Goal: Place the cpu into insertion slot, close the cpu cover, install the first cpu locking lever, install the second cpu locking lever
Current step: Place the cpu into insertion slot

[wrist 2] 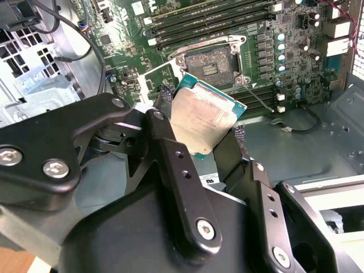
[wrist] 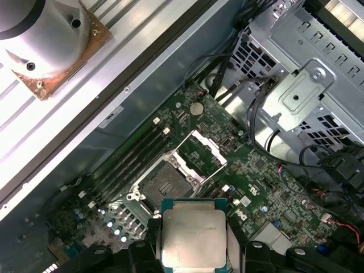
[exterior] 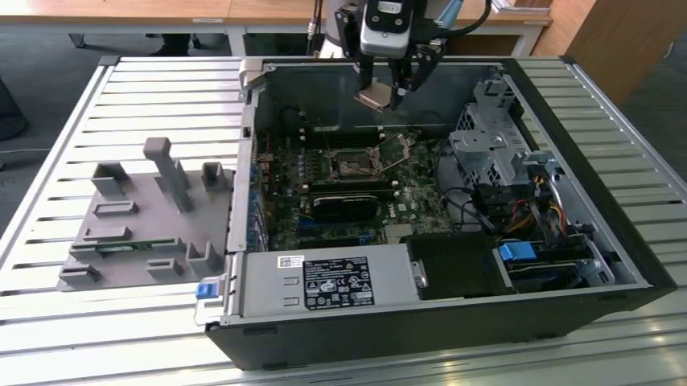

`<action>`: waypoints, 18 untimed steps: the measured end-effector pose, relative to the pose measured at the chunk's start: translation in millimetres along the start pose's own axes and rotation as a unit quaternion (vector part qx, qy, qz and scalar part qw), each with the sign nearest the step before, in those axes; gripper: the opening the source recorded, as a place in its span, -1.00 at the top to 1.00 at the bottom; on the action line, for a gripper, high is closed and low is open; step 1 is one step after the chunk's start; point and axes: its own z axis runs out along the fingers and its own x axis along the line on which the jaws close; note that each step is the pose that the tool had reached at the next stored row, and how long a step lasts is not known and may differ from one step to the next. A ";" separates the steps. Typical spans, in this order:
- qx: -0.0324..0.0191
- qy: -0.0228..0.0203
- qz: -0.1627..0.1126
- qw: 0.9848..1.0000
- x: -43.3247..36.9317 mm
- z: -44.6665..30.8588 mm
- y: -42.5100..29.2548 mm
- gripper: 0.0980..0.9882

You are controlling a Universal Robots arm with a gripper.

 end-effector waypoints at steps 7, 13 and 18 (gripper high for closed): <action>0.000 -0.001 0.013 1.000 0.0 0.3 0.0 0.00; 0.000 -0.002 0.023 1.000 0.0 0.5 0.0 0.00; -0.001 -0.003 0.032 0.999 0.0 0.6 0.0 0.00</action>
